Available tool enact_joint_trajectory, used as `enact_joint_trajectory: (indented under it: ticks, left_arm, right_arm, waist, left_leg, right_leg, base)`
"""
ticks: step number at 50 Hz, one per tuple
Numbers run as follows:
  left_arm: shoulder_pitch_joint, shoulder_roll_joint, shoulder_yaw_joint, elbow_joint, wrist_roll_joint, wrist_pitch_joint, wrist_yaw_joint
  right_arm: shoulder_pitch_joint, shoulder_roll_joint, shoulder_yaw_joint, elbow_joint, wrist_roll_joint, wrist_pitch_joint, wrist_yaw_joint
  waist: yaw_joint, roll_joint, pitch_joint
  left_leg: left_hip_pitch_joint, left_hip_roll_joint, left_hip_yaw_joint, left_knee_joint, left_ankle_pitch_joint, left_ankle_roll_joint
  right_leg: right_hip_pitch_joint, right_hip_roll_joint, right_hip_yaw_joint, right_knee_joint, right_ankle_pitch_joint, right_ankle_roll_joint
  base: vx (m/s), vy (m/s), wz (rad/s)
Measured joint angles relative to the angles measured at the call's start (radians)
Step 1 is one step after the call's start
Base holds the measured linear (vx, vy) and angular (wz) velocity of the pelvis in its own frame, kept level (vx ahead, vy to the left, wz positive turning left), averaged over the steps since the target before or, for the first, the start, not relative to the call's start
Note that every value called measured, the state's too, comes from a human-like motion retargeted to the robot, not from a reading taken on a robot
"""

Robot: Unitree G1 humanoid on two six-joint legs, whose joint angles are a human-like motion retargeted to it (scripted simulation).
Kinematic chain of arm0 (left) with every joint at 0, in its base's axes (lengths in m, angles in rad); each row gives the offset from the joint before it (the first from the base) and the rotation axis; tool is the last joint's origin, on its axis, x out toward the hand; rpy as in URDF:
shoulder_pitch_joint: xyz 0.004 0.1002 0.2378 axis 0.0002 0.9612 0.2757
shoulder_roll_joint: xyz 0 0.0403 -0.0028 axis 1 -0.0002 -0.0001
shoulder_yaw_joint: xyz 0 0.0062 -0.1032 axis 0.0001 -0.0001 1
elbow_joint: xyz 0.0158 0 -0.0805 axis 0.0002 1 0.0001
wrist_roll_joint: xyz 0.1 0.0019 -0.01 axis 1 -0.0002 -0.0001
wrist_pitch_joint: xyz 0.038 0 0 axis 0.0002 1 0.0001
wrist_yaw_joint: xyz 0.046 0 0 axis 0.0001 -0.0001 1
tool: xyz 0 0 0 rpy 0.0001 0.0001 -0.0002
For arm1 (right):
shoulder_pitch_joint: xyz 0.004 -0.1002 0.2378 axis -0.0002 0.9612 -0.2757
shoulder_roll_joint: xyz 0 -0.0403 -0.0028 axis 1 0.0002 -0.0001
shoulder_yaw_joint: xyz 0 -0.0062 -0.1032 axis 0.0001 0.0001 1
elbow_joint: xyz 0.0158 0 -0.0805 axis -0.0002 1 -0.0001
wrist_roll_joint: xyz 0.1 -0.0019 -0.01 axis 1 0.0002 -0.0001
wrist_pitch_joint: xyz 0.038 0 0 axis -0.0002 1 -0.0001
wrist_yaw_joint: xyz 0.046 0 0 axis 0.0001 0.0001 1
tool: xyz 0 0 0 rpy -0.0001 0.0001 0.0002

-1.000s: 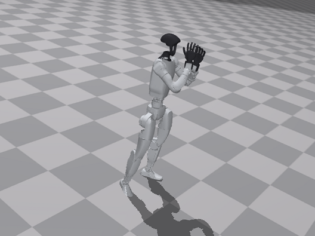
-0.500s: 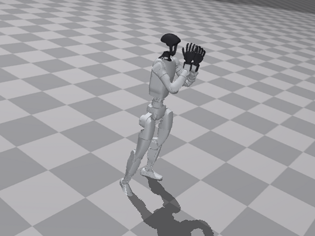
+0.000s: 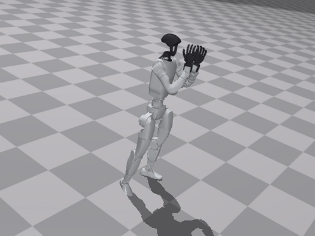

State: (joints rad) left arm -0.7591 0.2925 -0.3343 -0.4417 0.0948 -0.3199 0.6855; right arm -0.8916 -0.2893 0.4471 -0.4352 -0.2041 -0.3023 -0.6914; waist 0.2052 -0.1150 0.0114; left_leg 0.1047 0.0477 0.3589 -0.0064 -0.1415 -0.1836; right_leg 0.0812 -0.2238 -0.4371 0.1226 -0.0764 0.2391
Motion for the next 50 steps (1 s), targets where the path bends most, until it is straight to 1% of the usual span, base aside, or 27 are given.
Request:
enact_joint_trajectory:
  ticks: [3,5,8,10,13,15,17,20,22,23,25,27,28,30,32,36,40,42,43,45,47,50]
  left_arm:
    - [-0.02,0.0,-0.061,0.008,-0.019,0.004,-0.07]
    - [-0.035,0.004,-0.095,0.018,-0.017,-0.003,-0.068]
    - [-0.023,0.016,-0.089,0.013,-0.037,-0.013,-0.065]
    - [-0.003,0.031,-0.063,0.002,-0.061,-0.02,-0.054]
    - [0.014,0.04,-0.033,0.001,-0.054,-0.023,-0.019]
    - [0.003,0.032,-0.052,0.011,-0.074,-0.018,-0.051]
    - [-0.02,0.022,-0.094,0.031,-0.084,-0.012,-0.091]
    - [-0.036,0.025,-0.118,0.047,-0.067,-0.016,-0.075]
    - [-0.022,0.038,-0.105,0.04,-0.088,-0.021,-0.074]
    - [-0.013,0.046,-0.093,0.037,-0.093,-0.024,-0.064]
    - [0.001,0.055,-0.059,0.035,-0.075,-0.03,-0.018]
    - [0.003,0.042,-0.038,0.037,-0.066,-0.03,0.008]
    - [-0.002,0.032,-0.039,0.038,-0.074,-0.027,-0.005]
    - [-0.018,0.021,-0.066,0.043,-0.086,-0.016,-0.066]
    - [-0.036,0.026,-0.098,0.048,-0.07,-0.013,-0.082]
    - [-0.027,0.062,-0.097,0.03,-0.057,-0.026,-0.05]
    - [-0.005,0.072,-0.035,0.014,-0.033,-0.022,0.033]
    - [-0.013,0.048,-0.045,0.019,-0.041,-0.013,-0.004]
    - [-0.02,0.036,-0.061,0.024,-0.05,-0.01,-0.041]
    - [-0.035,0.023,-0.09,0.037,-0.05,-0.007,-0.069]
    - [-0.04,0.027,-0.094,0.042,-0.028,-0.01,-0.049]
    - [-0.023,0.044,-0.072,0.031,-0.038,-0.017,-0.024]
  right_arm:
    - [-0.022,0.012,0.053,0.003,0.036,-0.01,0.12]
    - [-0.037,0.018,0.083,0.015,0.044,-0.017,0.134]
    - [-0.028,-0.002,0.079,0.012,0.074,-0.029,0.15]
    - [-0.012,-0.028,0.066,-0.001,0.092,-0.035,0.133]
    - [0.021,-0.037,0.031,-0.015,0.077,-0.041,0.034]
    - [0.022,-0.02,0.033,-0.014,0.093,-0.034,0.052]
    - [-0.002,-0.008,0.064,-0.002,0.09,-0.024,0.118]
    - [-0.026,-0.008,0.082,0.016,0.072,-0.023,0.124]
    - [-0.025,-0.023,0.078,0.012,0.097,-0.028,0.136]
    - [-0.021,-0.032,0.074,0.005,0.099,-0.03,0.121]
    - [-0.007,-0.042,0.052,-0.01,0.071,-0.034,0.042]
    - [0.008,-0.029,0.027,-0.02,0.046,-0.027,-0.023]
    - [0.01,-0.018,0.024,-0.022,0.048,-0.022,-0.017]
    - [-0.001,-0.003,0.046,-0.018,0.065,-0.014,0.074]
    - [-0.021,0.005,0.079,-0.007,0.072,-0.017,0.132]
    - [-0.004,0.014,0.053,-0.004,0.081,-0.031,0.091]
    - [0.04,0.032,-0.019,-0.016,0.04,-0.019,-0.048]
    - [0.037,0.046,0.002,-0.015,0.051,-0.015,0.021]
    - [0.026,0.051,0.026,-0.01,0.064,-0.014,0.092]
    - [0.001,0.059,0.067,0.007,0.064,-0.011,0.157]
    - [-0.007,0.061,0.069,0.019,0.043,-0.013,0.121]
    - [0.003,0.04,0.033,0.016,0.013,-0.007,0.062]
  waist:
    - [0.001,0.004,-0.004]
    - [0.002,0.007,-0.006]
    - [0.006,0.009,-0.004]
    - [0.01,0.01,-0.002]
    - [0.017,0.01,-0.003]
    - [0.02,0.011,-0.005]
    - [0.021,0.012,-0.008]
    - [0.02,0.015,-0.009]
    - [0.02,0.016,-0.007]
    - [0.021,0.016,-0.006]
    - [0.022,0.016,-0.006]
    - [0.023,0.017,-0.006]
    - [0.023,0.018,-0.007]
    - [0.023,0.02,-0.009]
    - [0.02,0.023,-0.011]
    - [0.014,0.028,-0.009]
    - [0.012,0.029,-0.007]
    - [0.009,0.029,-0.007]
    - [0.007,0.03,-0.008]
    - [0.003,0.031,-0.01]
    - [-0.001,0.033,-0.01]
    - [-0.002,0.033,-0.006]
  left_leg:
    - [-0.001,-0.001,-0.003,0.0,0.0,0.001]
    - [-0.002,-0.002,-0.005,0.0,0.001,0.001]
    - [-0.003,-0.003,-0.009,0.0,0.002,0.001]
    - [-0.003,-0.003,-0.012,0.001,0.002,0.001]
    - [-0.004,-0.004,-0.016,0.001,0.003,0.0]
    - [-0.005,-0.004,-0.019,0.001,0.003,0.001]
    - [-0.005,-0.004,-0.021,0.001,0.003,0.001]
    - [-0.006,-0.004,-0.024,0.0,0.004,0.001]
    - [-0.007,-0.004,-0.025,0.0,0.005,0.001]
    - [-0.007,-0.004,-0.026,0.0,0.005,0.0]
    - [-0.008,-0.005,-0.028,0.0,0.006,-0.001]
    - [-0.008,-0.005,-0.029,0.0,0.006,-0.001]
    - [-0.008,-0.006,-0.029,0.0,0.006,-0.001]
    - [-0.008,-0.006,-0.029,0.0,0.006,0.0]
    - [-0.009,-0.007,-0.029,0.0,0.006,0.0]
    - [-0.01,-0.008,-0.028,-0.001,0.007,0.003]
    - [-0.009,-0.009,-0.025,-0.002,0.007,0.003]
    - [-0.008,-0.009,-0.023,-0.001,0.006,0.004]
    - [-0.007,-0.009,-0.022,-0.001,0.005,0.005]
    - [-0.006,-0.008,-0.019,-0.001,0.004,0.005]
    - [-0.005,-0.008,-0.016,-0.001,0.004,0.005]
    - [-0.003,-0.008,-0.012,-0.001,0.003,0.005]
  right_leg:
    - [0.002,-0.001,-0.003,-0.002,0.0,0.0]
    - [0.003,-0.001,-0.006,-0.004,0.0,0.0]
    - [0.006,-0.002,-0.01,-0.005,0.001,0.0]
    - [0.008,-0.002,-0.013,-0.006,0.001,0.0]
    - [0.009,-0.003,-0.018,-0.005,0.001,0.002]
    - [0.009,-0.004,-0.02,-0.003,0.001,0.001]
    - [0.009,-0.004,-0.022,-0.001,0.0,0.001]
    - [0.008,-0.005,-0.025,0.001,0.0,0.001]
    - [0.009,-0.005,-0.027,0.001,0.0,0.0]
    - [0.009,-0.005,-0.028,0.001,0.001,0.0]
    - [0.01,-0.006,-0.03,-0.001,0.002,0.002]
    - [0.011,-0.006,-0.031,-0.002,0.002,0.003]
    - [0.011,-0.006,-0.032,-0.003,0.002,0.003]
    - [0.012,-0.006,-0.032,-0.003,0.002,0.002]
    - [0.011,-0.007,-0.031,-0.003,0.002,0.001]
    - [0.008,-0.009,-0.03,-0.002,0.003,0.001]
    - [0.007,-0.009,-0.027,-0.002,0.004,0.004]
    - [0.008,-0.009,-0.025,-0.003,0.005,0.003]
    - [0.008,-0.009,-0.023,-0.003,0.005,0.001]
    - [0.007,-0.008,-0.02,-0.003,0.005,0.0]
    - [0.006,-0.008,-0.017,-0.003,0.005,-0.001]
    - [0.004,-0.007,-0.012,-0.001,0.006,0.0]
  base:
    - [0.0,0.0,0.0]
    - [0.0,0.0,0.0]
    - [0.0,0.0,0.0]
    - [0.0,0.0,0.0]
    - [0.0,0.0,0.0]
    - [0.0,0.0,0.0]
    - [0.0,0.0,0.0]
    - [0.0,0.0,0.0]
    - [0.0,0.0,0.0]
    - [0.0,0.0,0.0]
    - [0.0,0.0,0.0]
    - [0.0,0.0,0.0]
    - [0.0,0.0,0.0]
    - [0.0,0.0,0.0]
    - [0.0,0.0,0.0]
    - [0.0,0.0,0.0]
    - [0.0,0.0,0.0]
    - [0.0,0.0,0.0]
    - [0.0,0.0,0.0]
    - [0.0,0.0,0.0]
    - [0.0,0.0,0.0]
    - [0.0,0.0,0.0]
